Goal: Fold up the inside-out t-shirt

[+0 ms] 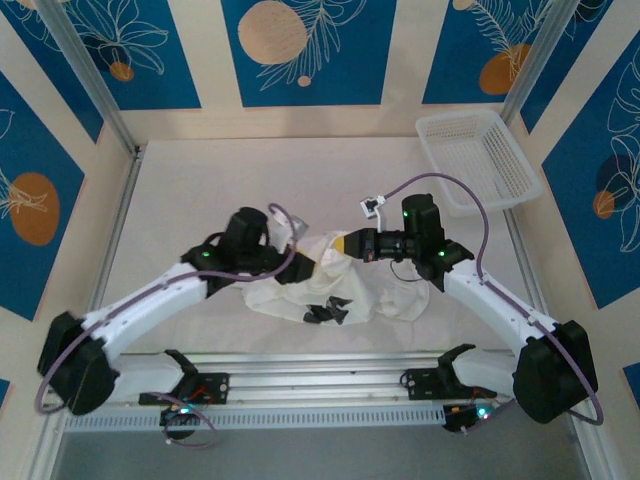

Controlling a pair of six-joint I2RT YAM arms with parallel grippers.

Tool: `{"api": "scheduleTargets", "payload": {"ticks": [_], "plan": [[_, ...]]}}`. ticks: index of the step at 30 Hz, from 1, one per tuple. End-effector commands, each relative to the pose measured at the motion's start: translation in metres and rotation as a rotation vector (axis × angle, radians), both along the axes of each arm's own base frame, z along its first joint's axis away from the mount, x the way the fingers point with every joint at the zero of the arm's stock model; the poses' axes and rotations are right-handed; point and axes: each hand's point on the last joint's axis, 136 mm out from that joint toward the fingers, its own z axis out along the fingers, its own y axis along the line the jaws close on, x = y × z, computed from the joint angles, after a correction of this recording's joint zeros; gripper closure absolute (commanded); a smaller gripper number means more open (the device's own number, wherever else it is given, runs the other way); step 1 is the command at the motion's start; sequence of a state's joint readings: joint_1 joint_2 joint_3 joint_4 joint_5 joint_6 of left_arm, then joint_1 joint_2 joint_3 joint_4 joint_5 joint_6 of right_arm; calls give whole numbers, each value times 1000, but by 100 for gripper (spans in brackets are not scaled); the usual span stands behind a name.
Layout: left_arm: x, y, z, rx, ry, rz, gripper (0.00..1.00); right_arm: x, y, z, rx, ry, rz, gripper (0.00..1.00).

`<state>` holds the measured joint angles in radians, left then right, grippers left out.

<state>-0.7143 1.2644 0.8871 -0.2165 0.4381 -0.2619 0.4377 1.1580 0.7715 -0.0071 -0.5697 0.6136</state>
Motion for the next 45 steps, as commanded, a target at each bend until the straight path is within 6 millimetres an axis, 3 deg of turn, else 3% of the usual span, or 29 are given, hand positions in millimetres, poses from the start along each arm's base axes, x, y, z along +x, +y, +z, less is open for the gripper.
{"api": "scheduleTargets", "payload": {"ticks": [1, 4, 7, 9, 10, 13, 16, 19, 25, 27, 29, 32, 34, 36, 39, 42, 45], "plan": [[1, -24, -8, -12, -16, -64, 54, -3, 1, 7, 18, 4, 19, 97], [15, -31, -18, 9, -15, -36, 52, -5, 1, 10, 18, 4, 18, 97], [23, -36, -11, -14, -36, -14, 54, -9, 1, 9, 17, 6, 24, 97], [25, -36, -2, -38, -52, -4, 78, -8, -2, 3, 8, 17, 7, 97], [24, -36, 7, -66, -52, -3, 100, -4, -7, -1, 0, 27, -23, 97], [18, -36, 51, -291, 11, -36, 100, 15, -34, -26, -1, 91, -153, 91], [18, -29, 96, -501, 68, -52, 100, 32, -64, -64, -28, 198, -258, 80], [15, -28, 109, -505, 78, -67, 100, 32, -70, -67, -22, 257, -257, 73], [16, -27, 91, -440, 100, -53, 100, 16, -98, -37, -82, 110, -435, 56], [16, -27, 84, -433, 112, -53, 100, 5, -95, -25, -72, 25, -422, 52], [15, -27, 80, -427, 118, -56, 100, -8, -79, -19, -86, -57, -367, 49], [14, -27, 78, -415, 117, -64, 100, -10, -70, -39, -211, 18, -404, 44], [13, -26, 76, -391, 113, -62, 100, -4, -83, -70, -304, 255, -552, 38], [13, -24, 75, -375, 105, -56, 100, -5, -75, -81, -304, 377, -533, 36], [11, -20, 74, -371, 93, -43, 100, -1, -65, -87, -266, 419, -520, 37], [11, -17, 68, -352, 98, -25, 100, -1, -49, -84, -156, 435, -454, 51], [14, -14, 62, -329, 96, 4, 100, -6, -41, -83, -119, 448, -408, 52]]}}
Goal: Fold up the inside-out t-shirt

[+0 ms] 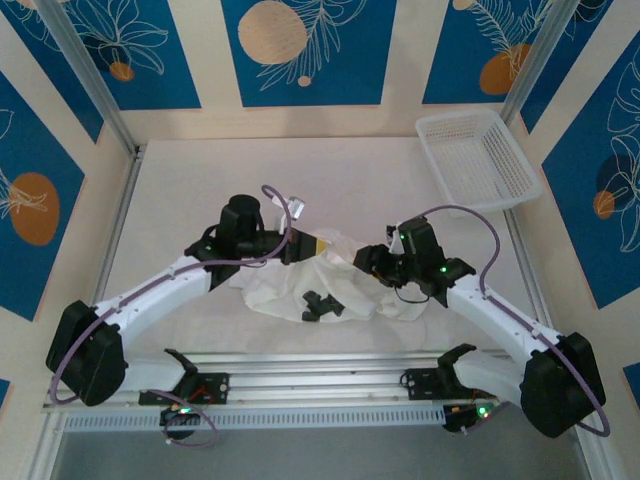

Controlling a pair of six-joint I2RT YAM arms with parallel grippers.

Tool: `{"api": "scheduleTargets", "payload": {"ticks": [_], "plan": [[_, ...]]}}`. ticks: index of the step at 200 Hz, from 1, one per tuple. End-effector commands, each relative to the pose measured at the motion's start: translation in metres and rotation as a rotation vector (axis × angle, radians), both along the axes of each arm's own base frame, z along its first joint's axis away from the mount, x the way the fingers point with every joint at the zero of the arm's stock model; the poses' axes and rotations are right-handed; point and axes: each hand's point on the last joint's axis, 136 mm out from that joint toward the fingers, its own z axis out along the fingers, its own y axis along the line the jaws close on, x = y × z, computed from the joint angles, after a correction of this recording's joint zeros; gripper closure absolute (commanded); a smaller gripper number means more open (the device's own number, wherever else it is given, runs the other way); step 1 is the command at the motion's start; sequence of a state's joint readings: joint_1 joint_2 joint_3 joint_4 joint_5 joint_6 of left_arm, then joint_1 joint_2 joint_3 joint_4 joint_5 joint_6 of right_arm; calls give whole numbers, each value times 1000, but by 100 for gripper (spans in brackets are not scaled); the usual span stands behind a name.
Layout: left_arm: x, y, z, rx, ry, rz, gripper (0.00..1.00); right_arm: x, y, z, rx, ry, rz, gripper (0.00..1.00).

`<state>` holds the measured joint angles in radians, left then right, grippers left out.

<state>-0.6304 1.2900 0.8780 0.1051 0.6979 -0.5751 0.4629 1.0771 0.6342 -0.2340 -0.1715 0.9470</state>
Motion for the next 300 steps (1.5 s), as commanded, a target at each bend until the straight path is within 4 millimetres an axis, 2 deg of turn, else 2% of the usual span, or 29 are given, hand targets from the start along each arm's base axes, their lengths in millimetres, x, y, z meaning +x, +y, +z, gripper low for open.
{"api": "scheduleTargets", "payload": {"ticks": [1, 19, 29, 41, 55, 67, 77, 89, 112, 127, 136, 146, 171, 199, 213, 222, 237, 255, 280, 300], "plan": [[0, 5, 2, 18, -39, 19, 100, -5, 15, 12, 115, 9, 38, 51], [1, 3, 1, 14, -34, 13, 100, -9, 21, 18, 160, -2, 64, 45], [2, 1, 1, 10, -30, 10, 100, -9, 24, 19, 186, -2, 71, 47], [3, 0, 2, 7, -29, 10, 100, -6, 26, 18, 201, 1, 62, 62], [6, 0, 3, 8, -27, 24, 100, -2, 25, 18, 192, -6, 52, 84], [9, 3, 0, 10, -13, 52, 100, 0, 21, 23, 176, -23, 50, 95], [12, 9, -5, 12, 8, 80, 100, 1, 16, 32, 167, -52, 49, 100], [20, 23, -28, 67, 51, 157, 100, 0, 9, 48, 182, -102, 48, 100], [37, 61, -97, 151, 169, 310, 100, -6, -4, 87, 280, -246, 75, 100], [43, 68, -131, 113, 244, 323, 100, -10, -8, 97, 341, -305, 98, 100], [45, 62, -138, 72, 273, 294, 100, -12, -6, 98, 368, -304, 118, 100], [47, 52, -135, 19, 285, 263, 98, -13, -3, 97, 390, -299, 148, 100], [53, 47, -116, 24, 231, 246, 74, -13, 2, 95, 392, -287, 194, 100], [52, 70, -85, 188, 50, 295, 59, -13, -1, 90, 335, -273, 196, 100], [46, 83, -71, 349, -105, 316, 53, -14, 0, 91, 325, -273, 209, 100], [37, 81, -63, 466, -229, 287, 52, -13, 1, 92, 325, -277, 217, 100], [22, 65, -59, 598, -366, 184, 52, -12, 4, 94, 328, -274, 234, 100], [13, 43, -62, 638, -440, 98, 52, -12, 8, 97, 338, -272, 264, 100], [27, 26, -68, 683, -469, 103, 52, -17, 18, 105, 338, -287, 320, 100], [27, 1, -68, 624, -477, 30, 49, -23, 24, 110, 328, -303, 357, 100]]}}
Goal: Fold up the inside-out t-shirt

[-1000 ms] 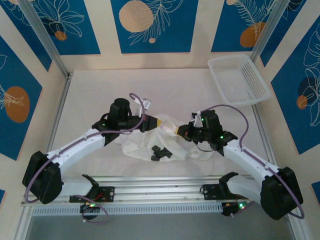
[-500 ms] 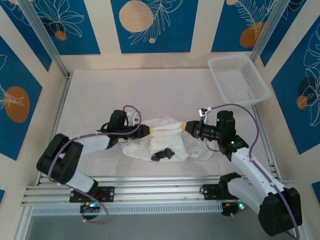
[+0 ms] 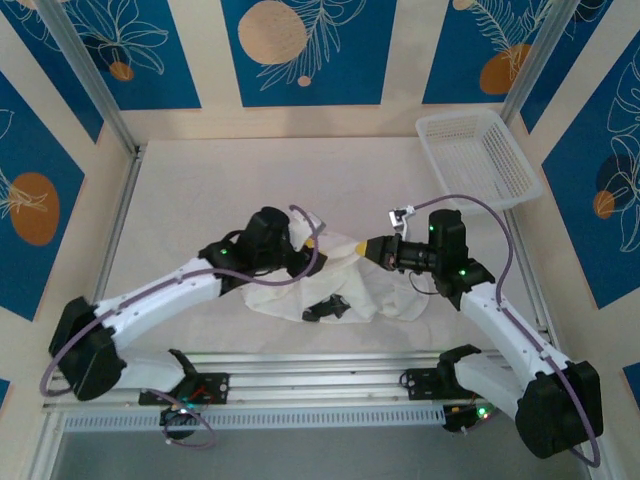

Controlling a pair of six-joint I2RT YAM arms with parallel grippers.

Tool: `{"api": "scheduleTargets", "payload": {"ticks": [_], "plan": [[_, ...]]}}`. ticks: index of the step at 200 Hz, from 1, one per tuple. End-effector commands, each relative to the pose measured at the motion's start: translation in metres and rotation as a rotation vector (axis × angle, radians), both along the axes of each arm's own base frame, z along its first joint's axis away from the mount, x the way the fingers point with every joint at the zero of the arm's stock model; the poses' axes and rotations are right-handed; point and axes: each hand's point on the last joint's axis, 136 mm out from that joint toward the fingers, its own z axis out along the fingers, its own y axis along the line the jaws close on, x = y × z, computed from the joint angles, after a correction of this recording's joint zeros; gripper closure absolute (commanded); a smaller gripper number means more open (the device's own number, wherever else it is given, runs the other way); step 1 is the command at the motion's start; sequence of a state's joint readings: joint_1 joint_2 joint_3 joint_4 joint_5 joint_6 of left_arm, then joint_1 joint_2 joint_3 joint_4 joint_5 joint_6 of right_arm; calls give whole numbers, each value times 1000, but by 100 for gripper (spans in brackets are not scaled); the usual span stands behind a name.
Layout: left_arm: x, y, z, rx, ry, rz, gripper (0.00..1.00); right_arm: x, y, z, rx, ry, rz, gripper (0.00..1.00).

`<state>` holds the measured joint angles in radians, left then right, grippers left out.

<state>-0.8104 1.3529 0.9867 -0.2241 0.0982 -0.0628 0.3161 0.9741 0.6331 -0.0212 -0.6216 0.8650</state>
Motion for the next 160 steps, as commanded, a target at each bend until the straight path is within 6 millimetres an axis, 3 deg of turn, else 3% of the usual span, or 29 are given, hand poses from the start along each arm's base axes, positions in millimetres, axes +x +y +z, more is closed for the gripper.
{"api": "scheduleTargets", "payload": {"ticks": [1, 31, 54, 62, 74, 108, 120, 133, 160], "plan": [[6, -10, -8, 73, -32, -63, 49, -11, 11, 19, 1, -62, 84, 100], [5, -36, -18, 33, 12, -154, 43, -20, 19, 24, 7, -79, 142, 100], [12, -47, -20, 5, 29, -146, 44, -24, 23, 27, 12, -89, 171, 100], [11, -50, -15, -22, 37, -153, 58, -23, 22, 25, 3, -87, 163, 100], [9, -54, -4, -87, 63, -157, 100, -16, 14, 17, -44, -70, 98, 100], [-7, -50, 63, -489, 378, -220, 100, 25, -60, -53, -263, 131, -251, 100], [-13, -49, 80, -597, 505, -260, 100, 29, -62, -67, -293, 135, -232, 100], [-17, -49, 86, -635, 579, -275, 100, 30, -58, -79, -329, 172, -191, 95], [-19, -47, 80, -610, 620, -256, 100, 27, -49, -66, -316, 171, -167, 79]]}}
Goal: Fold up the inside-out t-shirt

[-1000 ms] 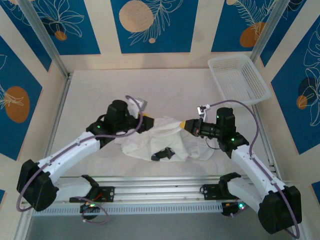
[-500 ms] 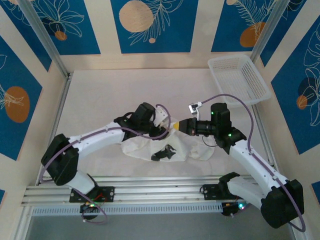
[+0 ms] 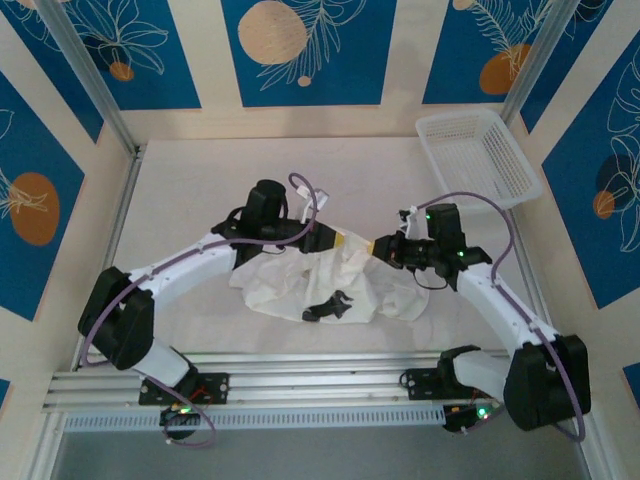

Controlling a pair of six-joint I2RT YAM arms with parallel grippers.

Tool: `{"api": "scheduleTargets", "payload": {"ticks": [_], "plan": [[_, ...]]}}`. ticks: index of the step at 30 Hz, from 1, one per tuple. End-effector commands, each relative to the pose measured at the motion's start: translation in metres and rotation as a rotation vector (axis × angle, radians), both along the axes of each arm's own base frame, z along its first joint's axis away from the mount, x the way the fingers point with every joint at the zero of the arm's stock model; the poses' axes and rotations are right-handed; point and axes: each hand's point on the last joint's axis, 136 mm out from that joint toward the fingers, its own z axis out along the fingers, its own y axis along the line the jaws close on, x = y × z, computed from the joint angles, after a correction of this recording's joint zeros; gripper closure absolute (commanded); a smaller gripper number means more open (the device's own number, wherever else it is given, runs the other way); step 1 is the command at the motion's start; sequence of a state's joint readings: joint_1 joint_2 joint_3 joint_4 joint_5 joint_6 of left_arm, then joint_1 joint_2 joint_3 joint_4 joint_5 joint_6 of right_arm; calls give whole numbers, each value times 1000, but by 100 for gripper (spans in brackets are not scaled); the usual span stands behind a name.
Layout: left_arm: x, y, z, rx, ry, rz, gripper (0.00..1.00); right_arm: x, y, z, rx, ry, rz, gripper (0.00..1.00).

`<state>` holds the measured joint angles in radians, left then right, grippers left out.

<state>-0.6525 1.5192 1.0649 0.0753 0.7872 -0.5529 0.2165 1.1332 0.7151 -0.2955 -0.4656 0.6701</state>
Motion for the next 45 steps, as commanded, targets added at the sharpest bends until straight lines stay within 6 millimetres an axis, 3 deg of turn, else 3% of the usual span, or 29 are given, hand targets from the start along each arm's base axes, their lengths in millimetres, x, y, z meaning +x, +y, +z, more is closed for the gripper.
{"api": "scheduleTargets", "payload": {"ticks": [1, 3, 6, 9, 13, 17, 22, 32, 39, 45], "plan": [[-18, 2, 28, -92, 97, -80, 100, -7, -10, 1, -68, 16, -25, 78], [-14, 4, 21, -65, 108, -58, 100, -9, -19, 12, -84, -32, -88, 72], [-9, 5, 14, -54, 124, -33, 100, -24, -27, 28, -34, -104, -167, 54], [-5, 5, 12, -50, 125, -23, 100, -40, -16, 30, 68, -92, -174, 48], [-6, 5, 14, -56, 116, -33, 100, -53, 7, 15, 89, 16, -160, 45], [-7, 7, 12, -42, 109, -29, 100, -45, 22, 1, 70, 145, -190, 44], [-10, 11, 3, -8, 108, -22, 100, -34, 44, 5, 149, 209, -144, 45], [-12, 13, -3, -5, 111, -21, 100, -27, 42, 11, 194, 229, -213, 33], [-12, 17, 1, 15, 77, -9, 100, -33, 32, -17, 58, 370, -267, 48], [-7, 27, 0, 22, 68, 29, 100, -46, 10, -37, 25, 465, -325, 75]]}}
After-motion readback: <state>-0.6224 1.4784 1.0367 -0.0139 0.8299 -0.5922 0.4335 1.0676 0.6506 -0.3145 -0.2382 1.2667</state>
